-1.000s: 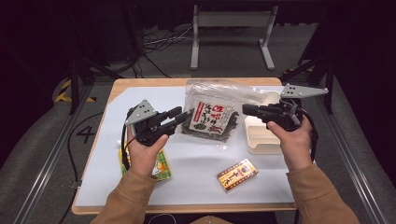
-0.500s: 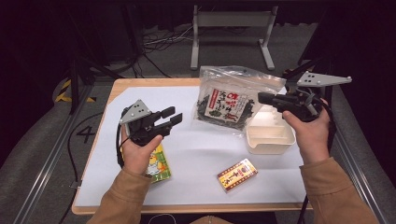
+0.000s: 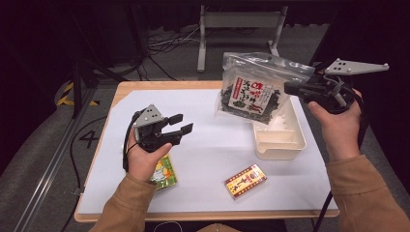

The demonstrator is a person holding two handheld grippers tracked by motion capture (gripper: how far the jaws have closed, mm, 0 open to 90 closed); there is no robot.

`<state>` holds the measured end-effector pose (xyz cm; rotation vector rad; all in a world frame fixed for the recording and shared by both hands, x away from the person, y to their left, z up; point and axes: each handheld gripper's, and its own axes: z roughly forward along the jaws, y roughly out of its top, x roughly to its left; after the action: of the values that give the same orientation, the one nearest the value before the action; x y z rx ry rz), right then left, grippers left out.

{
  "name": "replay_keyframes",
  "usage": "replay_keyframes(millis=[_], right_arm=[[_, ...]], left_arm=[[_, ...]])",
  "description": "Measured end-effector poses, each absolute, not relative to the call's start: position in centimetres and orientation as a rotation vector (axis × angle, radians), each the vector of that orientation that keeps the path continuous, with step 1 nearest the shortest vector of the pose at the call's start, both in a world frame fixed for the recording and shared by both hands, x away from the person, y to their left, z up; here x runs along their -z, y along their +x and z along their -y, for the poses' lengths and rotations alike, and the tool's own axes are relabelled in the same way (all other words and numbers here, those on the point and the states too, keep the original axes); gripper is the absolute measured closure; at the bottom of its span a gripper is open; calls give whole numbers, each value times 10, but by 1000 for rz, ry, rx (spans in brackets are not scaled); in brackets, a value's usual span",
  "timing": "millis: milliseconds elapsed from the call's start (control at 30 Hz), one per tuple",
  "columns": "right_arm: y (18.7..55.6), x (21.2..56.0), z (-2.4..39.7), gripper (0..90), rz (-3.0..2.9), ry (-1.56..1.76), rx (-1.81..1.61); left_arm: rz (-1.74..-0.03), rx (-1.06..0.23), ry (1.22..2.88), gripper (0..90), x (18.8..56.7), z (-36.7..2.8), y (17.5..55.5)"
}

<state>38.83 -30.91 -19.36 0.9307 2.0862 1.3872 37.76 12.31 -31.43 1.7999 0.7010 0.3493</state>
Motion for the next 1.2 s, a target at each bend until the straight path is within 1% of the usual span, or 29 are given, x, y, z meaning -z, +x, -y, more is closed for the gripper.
replay_keyframes(millis=[633, 1200], right_arm=[[418, 179, 329, 898, -2054, 1063, -1238], [439, 186, 350, 896, -2029, 1196, -1175]], left_arm=[[-733, -322, 1813, 469, 314, -132, 381], [-745, -296, 1831, 452, 316, -132, 383]])
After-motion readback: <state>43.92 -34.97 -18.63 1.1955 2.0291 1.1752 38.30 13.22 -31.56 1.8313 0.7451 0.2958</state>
